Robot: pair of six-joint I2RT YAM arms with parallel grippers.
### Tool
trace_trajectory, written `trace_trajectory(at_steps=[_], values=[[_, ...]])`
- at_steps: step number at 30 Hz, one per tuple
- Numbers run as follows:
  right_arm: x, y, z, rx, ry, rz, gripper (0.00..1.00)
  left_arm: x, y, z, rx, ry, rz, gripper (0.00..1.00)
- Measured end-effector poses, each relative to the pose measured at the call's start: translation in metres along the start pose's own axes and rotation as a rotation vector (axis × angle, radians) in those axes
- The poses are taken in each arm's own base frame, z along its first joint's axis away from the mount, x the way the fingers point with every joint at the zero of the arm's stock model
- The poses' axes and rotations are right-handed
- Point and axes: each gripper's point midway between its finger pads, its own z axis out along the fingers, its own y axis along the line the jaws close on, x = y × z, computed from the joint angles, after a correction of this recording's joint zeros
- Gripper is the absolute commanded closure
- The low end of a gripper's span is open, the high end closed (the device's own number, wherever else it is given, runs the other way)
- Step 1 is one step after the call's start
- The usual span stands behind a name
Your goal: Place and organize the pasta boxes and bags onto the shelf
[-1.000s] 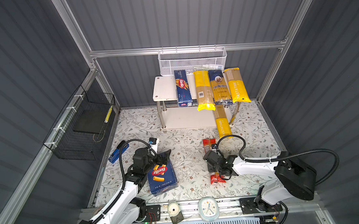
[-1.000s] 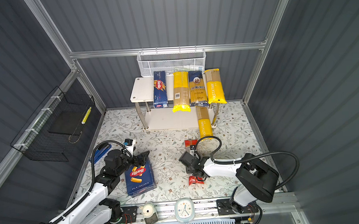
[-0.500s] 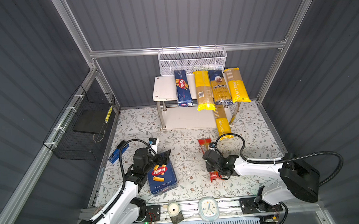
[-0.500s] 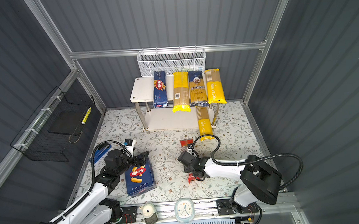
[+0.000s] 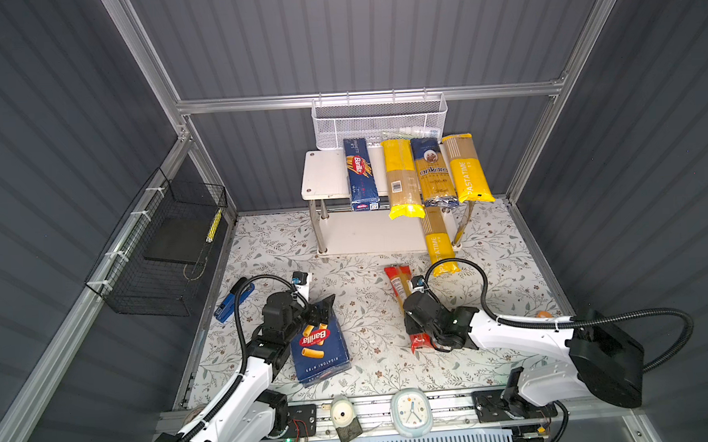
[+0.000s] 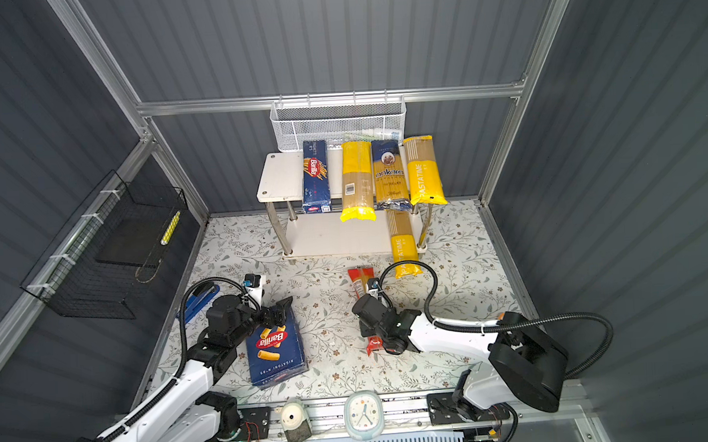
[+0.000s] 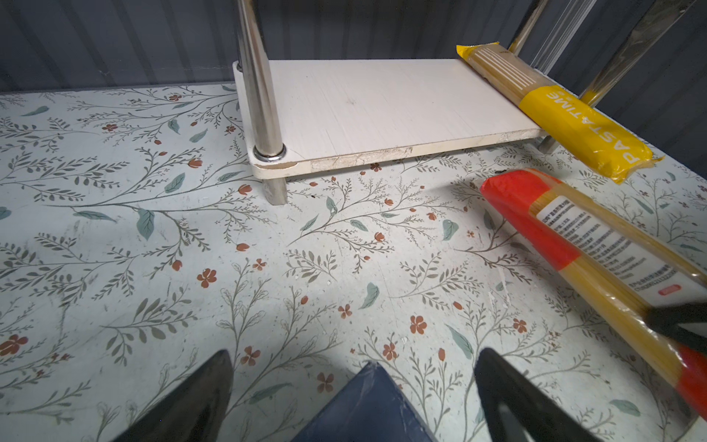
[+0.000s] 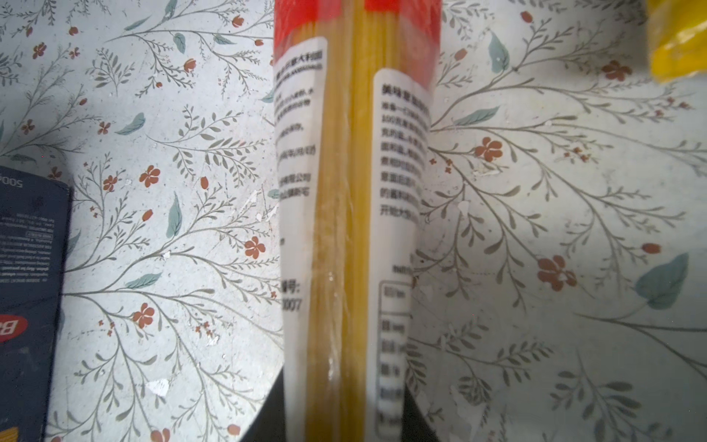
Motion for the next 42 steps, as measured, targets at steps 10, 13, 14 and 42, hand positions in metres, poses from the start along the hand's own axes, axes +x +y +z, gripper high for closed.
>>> trace_trajectory(at_steps=[10, 13, 14, 42], values=[[-0.038, 0.017, -0.018, -0.057, -0.089, 0.018, 0.81, 0.000, 0.001, 0.000, -0.003, 0.001, 0.000, 0.01], [-0.044, 0.014, -0.019, -0.051, -0.100, 0.028, 0.82, 0.000, 0.001, 0.000, -0.003, 0.001, 0.000, 0.00], [-0.045, 0.012, -0.019, -0.045, -0.101, 0.034, 0.82, 0.000, 0.001, 0.000, -0.003, 0.002, 0.000, 0.01], [-0.144, -0.042, 0.016, 0.105, -0.141, 0.125, 0.80, 0.005, 0.001, 0.003, -0.005, 0.018, -0.002, 0.00]])
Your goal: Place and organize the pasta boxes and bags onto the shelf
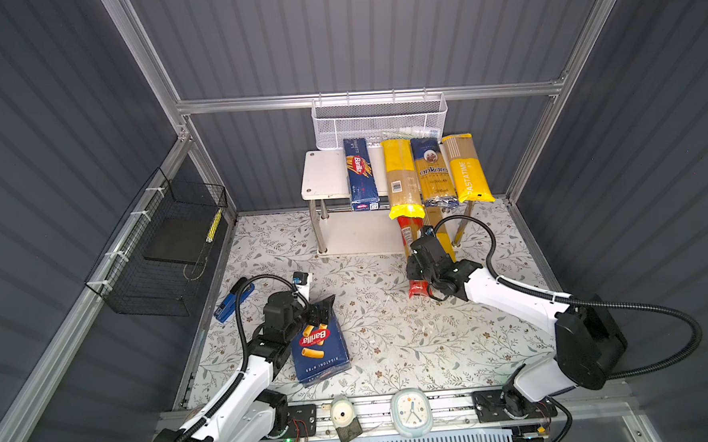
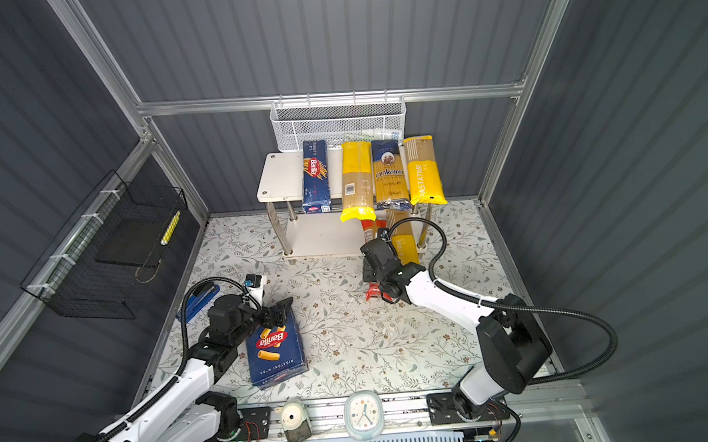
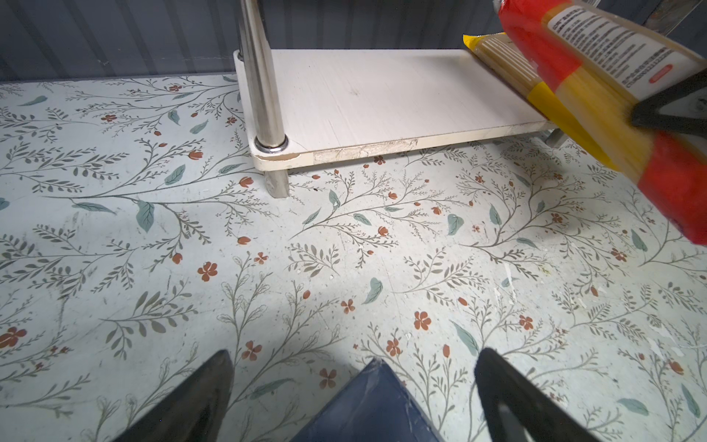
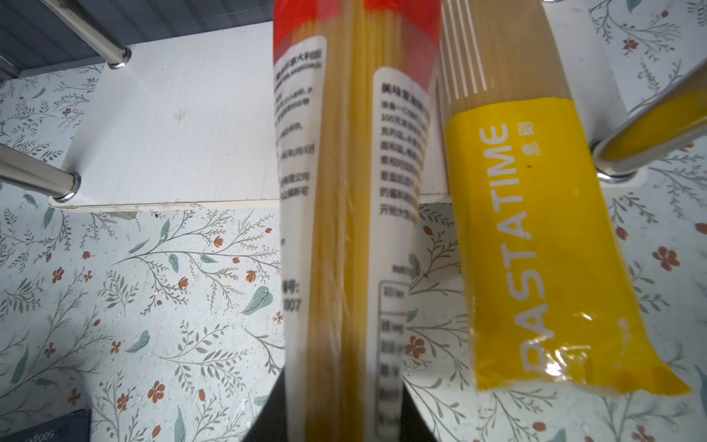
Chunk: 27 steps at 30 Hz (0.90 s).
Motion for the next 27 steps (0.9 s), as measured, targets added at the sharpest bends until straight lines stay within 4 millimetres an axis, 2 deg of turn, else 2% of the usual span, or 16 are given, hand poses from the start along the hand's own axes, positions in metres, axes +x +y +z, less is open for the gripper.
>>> trace_trajectory(at_steps=[13, 21, 27], values=[[-0.022, -0.002, 0.036, 0.026, 0.010, 0.001, 0.80, 0.001, 0.000, 0.000, -0.001, 0.004, -0.001, 0.00], [-0.024, -0.005, 0.050, 0.043, 0.018, -0.007, 0.80, 0.001, 0.001, 0.000, -0.004, 0.004, -0.001, 0.00], [-0.033, -0.004, 0.055, 0.039, 0.006, -0.005, 0.80, 0.001, 0.001, 0.000, -0.004, 0.005, -0.001, 0.01]])
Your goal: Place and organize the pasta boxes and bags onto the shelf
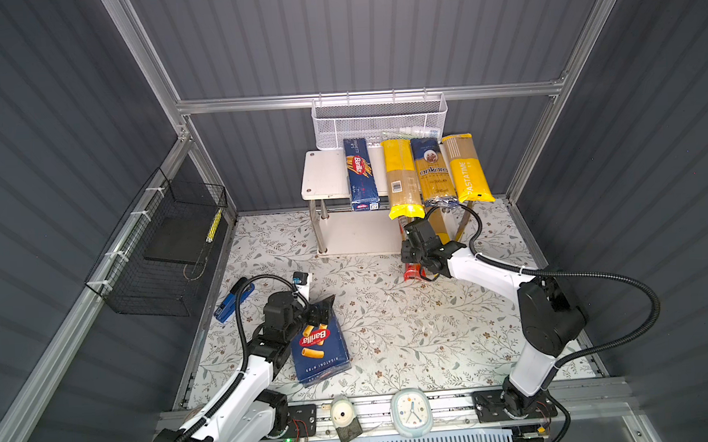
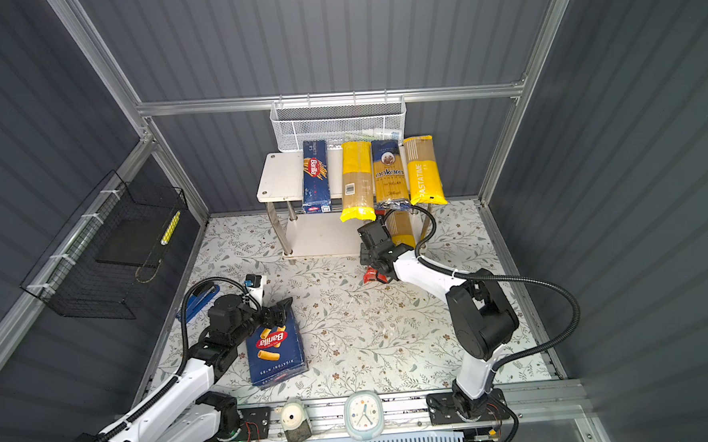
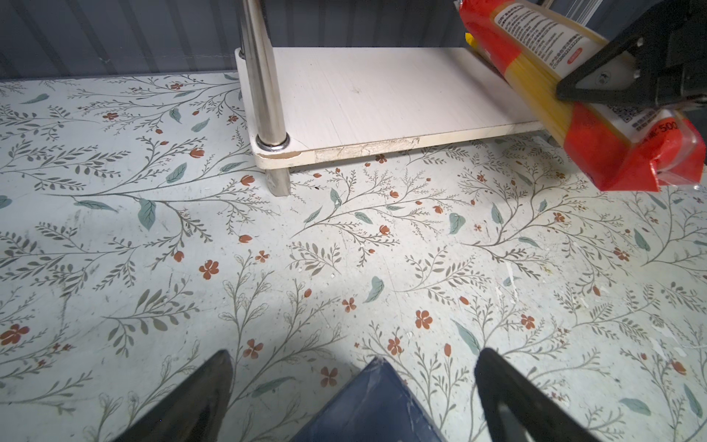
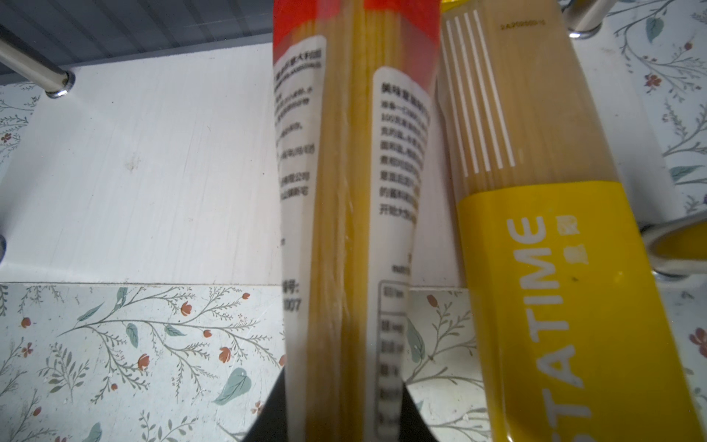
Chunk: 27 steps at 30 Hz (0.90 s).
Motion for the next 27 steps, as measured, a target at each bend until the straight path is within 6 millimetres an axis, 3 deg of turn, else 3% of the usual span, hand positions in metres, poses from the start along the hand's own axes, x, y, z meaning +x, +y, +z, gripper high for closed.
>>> trace_trajectory(at_steps=[5, 14, 27], values=[[-0.006, -0.004, 0.009, 0.010, -0.002, 0.013, 0.80, 0.000, 0.001, 0.000, -0.006, -0.001, 0.000, 0.00], [0.002, -0.015, 0.029, 0.041, 0.024, 0.011, 0.79, 0.000, 0.002, 0.000, -0.010, 0.000, 0.000, 0.01], [-0.021, -0.020, 0.050, 0.048, -0.004, 0.043, 0.73, -0.002, 0.004, -0.001, -0.026, -0.007, -0.007, 0.00]])
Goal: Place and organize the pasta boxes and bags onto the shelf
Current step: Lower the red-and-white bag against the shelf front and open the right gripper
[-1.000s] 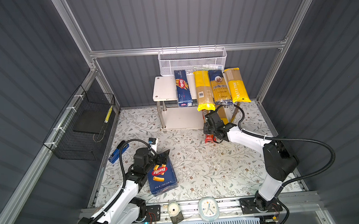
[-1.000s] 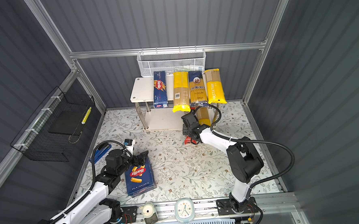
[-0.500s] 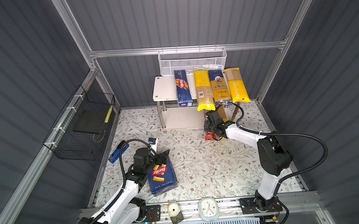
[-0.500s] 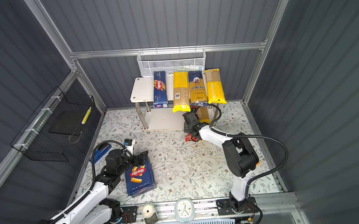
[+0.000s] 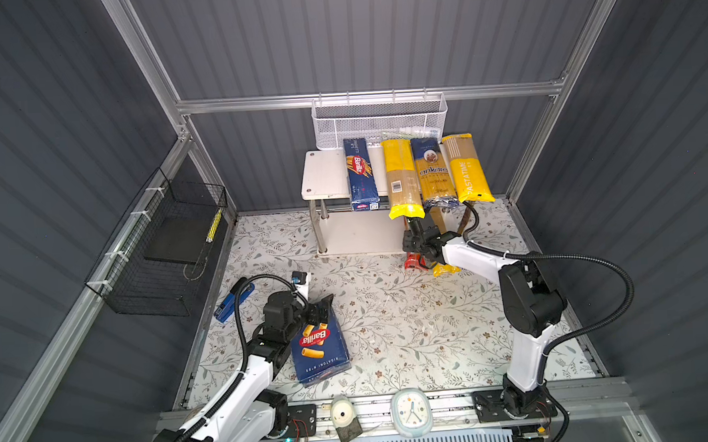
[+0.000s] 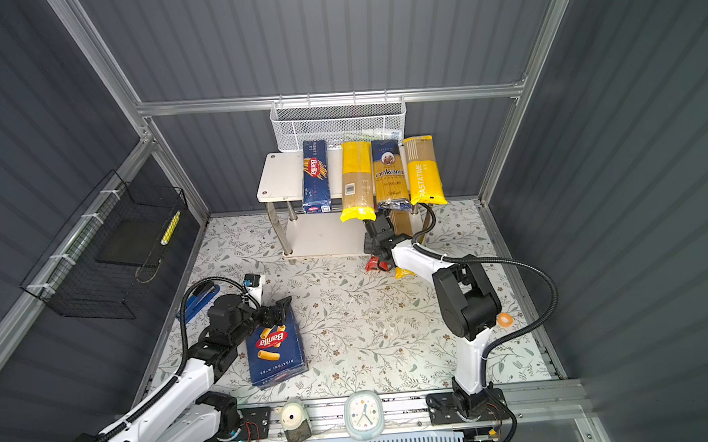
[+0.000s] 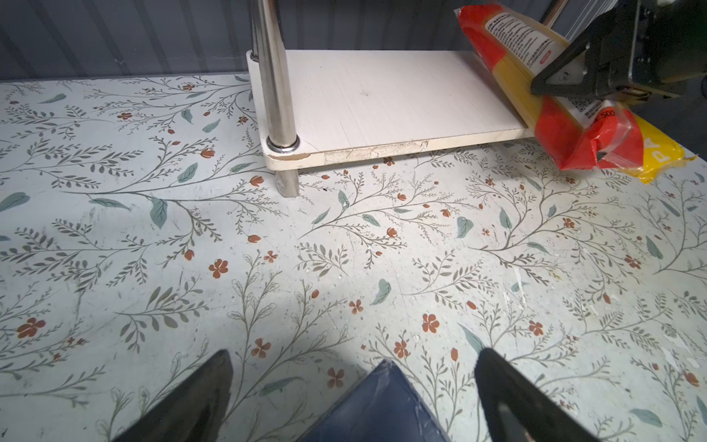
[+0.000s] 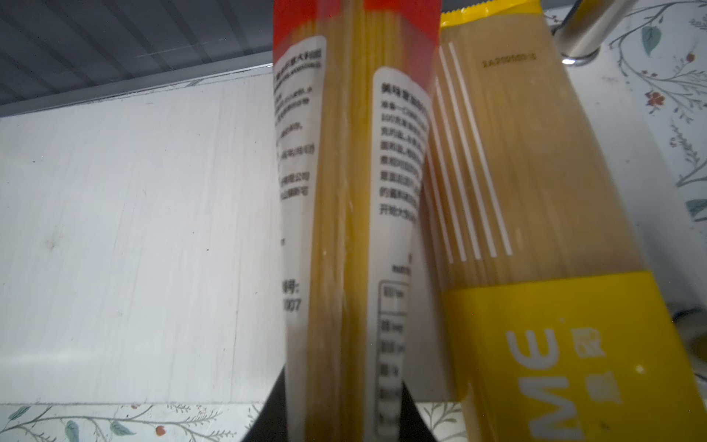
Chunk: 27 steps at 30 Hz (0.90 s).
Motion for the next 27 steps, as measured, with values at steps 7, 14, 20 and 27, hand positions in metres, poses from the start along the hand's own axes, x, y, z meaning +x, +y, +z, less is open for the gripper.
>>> trace_trajectory(at_steps=[7, 14, 20, 27], values=[[-0.004, 0.002, 0.006, 0.002, -0.003, 0.003, 0.66, 0.000, 0.001, 0.000, -0.003, -0.001, -0.001, 0.01], [-0.022, 0.006, 0.006, -0.006, -0.044, 0.023, 0.51, -0.003, 0.001, -0.002, -0.006, -0.014, -0.002, 0.01], [-0.032, 0.007, 0.004, -0.013, -0.069, 0.041, 0.46, -0.004, 0.001, -0.002, -0.010, -0.016, -0.002, 0.01], [-0.013, 0.002, -0.017, -0.022, -0.039, 0.044, 0.46, -0.004, 0.002, -0.002, -0.011, -0.016, -0.002, 0.01]])
